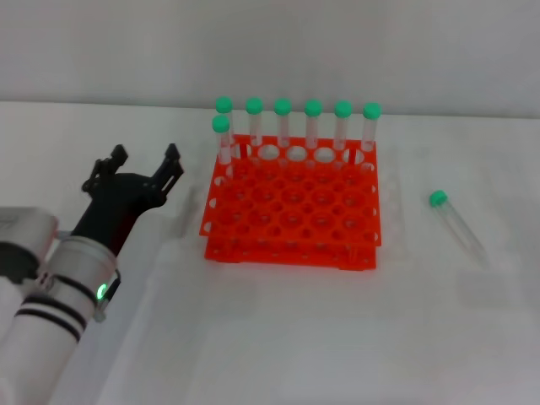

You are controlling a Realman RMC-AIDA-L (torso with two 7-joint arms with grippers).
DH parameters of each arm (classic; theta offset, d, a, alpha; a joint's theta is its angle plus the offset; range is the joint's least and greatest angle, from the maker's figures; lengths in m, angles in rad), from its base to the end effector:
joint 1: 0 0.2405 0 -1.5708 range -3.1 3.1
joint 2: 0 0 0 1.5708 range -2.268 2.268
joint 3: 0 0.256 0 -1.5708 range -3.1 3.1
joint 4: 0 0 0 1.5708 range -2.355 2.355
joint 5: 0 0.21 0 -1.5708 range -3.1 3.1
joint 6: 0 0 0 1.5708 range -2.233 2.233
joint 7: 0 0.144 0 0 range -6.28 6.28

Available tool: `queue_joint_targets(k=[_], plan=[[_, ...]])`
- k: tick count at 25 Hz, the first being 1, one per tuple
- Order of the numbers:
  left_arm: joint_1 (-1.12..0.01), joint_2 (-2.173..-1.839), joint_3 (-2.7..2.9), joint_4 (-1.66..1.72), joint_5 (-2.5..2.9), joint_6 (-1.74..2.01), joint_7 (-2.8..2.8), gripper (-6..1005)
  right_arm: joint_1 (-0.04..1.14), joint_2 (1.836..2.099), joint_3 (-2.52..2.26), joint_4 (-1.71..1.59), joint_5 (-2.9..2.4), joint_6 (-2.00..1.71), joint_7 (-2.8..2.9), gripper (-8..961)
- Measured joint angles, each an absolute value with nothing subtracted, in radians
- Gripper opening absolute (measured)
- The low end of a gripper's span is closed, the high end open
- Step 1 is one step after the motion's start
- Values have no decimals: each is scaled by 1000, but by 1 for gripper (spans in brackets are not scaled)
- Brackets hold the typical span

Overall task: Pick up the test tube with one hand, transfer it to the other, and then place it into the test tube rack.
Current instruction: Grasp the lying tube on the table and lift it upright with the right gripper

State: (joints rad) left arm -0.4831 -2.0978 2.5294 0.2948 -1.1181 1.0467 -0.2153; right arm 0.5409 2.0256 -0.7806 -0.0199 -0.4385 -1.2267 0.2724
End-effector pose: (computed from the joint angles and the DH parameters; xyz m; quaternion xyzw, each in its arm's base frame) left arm -0.2918 0.3437 -0.0552 -0.6902 -0.3203 -0.3510 0.5457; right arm 0.3459 0.3604 0.0608 -0.6078 0.2305 0.3309 0.6840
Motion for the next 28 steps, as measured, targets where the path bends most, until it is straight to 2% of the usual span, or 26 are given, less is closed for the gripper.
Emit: queue_joint_targets(k=[8, 11, 14, 20, 24, 28], plan=[[-411, -2094, 2528, 294, -1121, 1120, -249, 865, 459, 2004, -1047, -184, -440, -1282, 691, 818], [-402, -2094, 2528, 293, -1121, 1120, -250, 865, 428, 1977, -1190, -286, -449, -1272, 808, 813], [-394, -2094, 2528, 289, -1121, 1121, -250, 865, 421, 1938, -1288, -375, -533, -1240, 924, 807], [-392, -2094, 2530, 287, -1122, 1121, -250, 864, 495, 1857, -1304, -514, -1006, -1155, 1298, 797], [-392, -2093, 2528, 286, -1121, 1121, -250, 864, 566, 1821, -1302, -555, -1279, -1160, 1527, 789], [-392, -2093, 2528, 285, -1121, 1117, -250, 864, 627, 1800, -1302, -614, -1562, -1180, 1765, 782]])
